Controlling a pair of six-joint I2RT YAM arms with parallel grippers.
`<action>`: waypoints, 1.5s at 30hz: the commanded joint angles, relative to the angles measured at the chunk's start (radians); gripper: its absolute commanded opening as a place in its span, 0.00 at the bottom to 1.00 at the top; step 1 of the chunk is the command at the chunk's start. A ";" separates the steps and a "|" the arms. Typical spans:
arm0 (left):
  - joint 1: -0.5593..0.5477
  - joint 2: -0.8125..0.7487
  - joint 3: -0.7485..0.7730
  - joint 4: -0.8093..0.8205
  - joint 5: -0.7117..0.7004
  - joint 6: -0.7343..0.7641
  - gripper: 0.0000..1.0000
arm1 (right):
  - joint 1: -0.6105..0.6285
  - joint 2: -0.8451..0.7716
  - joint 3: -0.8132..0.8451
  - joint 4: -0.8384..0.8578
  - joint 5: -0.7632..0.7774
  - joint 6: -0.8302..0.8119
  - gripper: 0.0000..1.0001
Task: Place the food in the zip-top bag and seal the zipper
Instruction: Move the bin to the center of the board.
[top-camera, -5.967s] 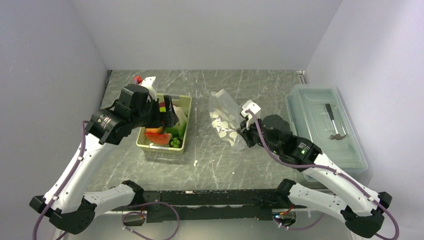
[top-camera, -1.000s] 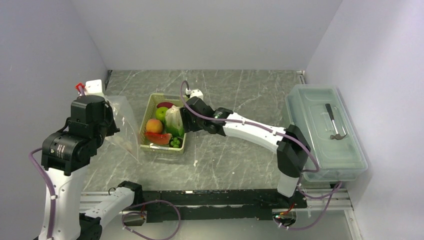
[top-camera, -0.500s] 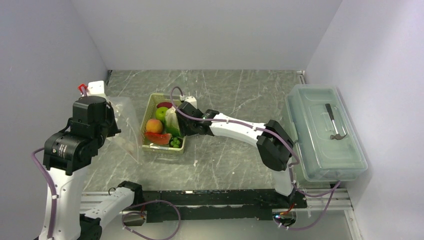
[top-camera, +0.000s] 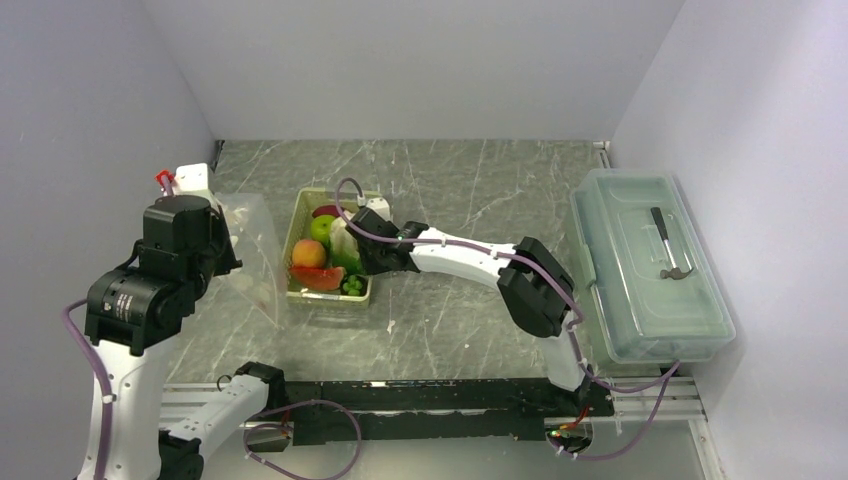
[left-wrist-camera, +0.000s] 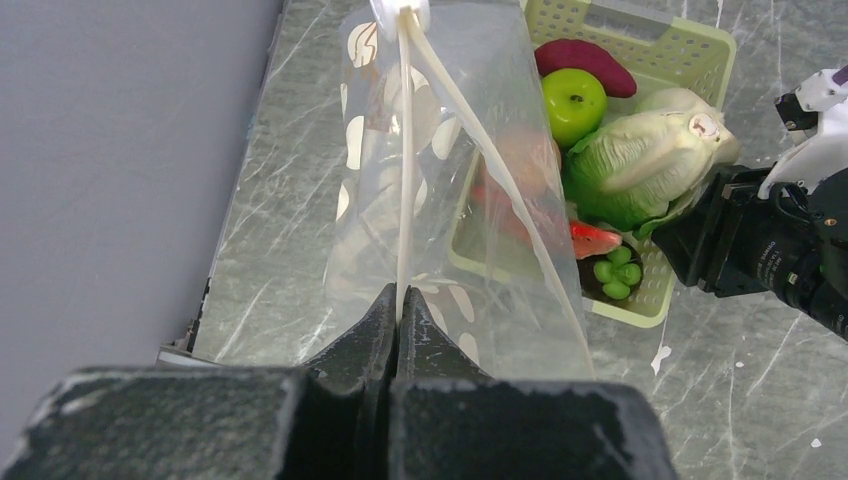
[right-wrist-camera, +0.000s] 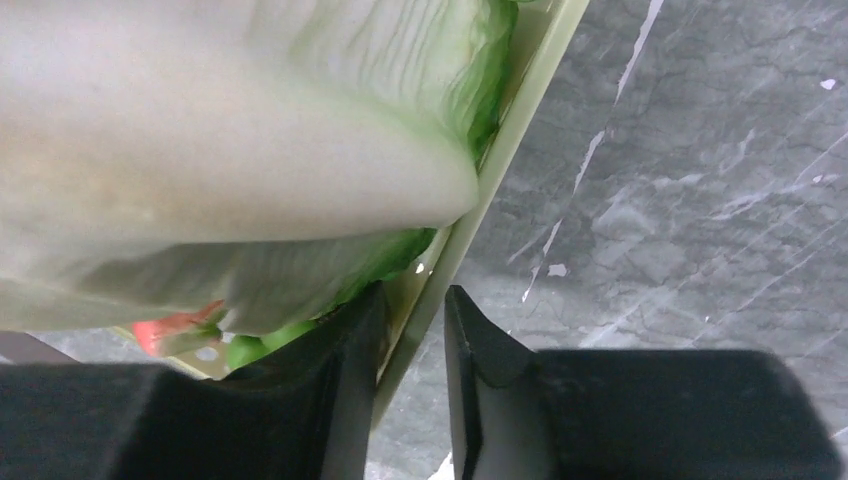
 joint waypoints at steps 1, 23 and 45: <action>0.003 -0.011 -0.003 0.033 0.007 0.014 0.00 | 0.005 -0.004 0.033 -0.003 0.032 0.008 0.27; 0.002 -0.007 -0.009 0.037 0.026 0.012 0.00 | -0.058 -0.264 -0.211 0.009 0.170 -0.118 0.00; 0.002 0.039 -0.017 0.074 0.104 -0.004 0.00 | -0.442 -0.619 -0.575 0.056 -0.052 -0.497 0.00</action>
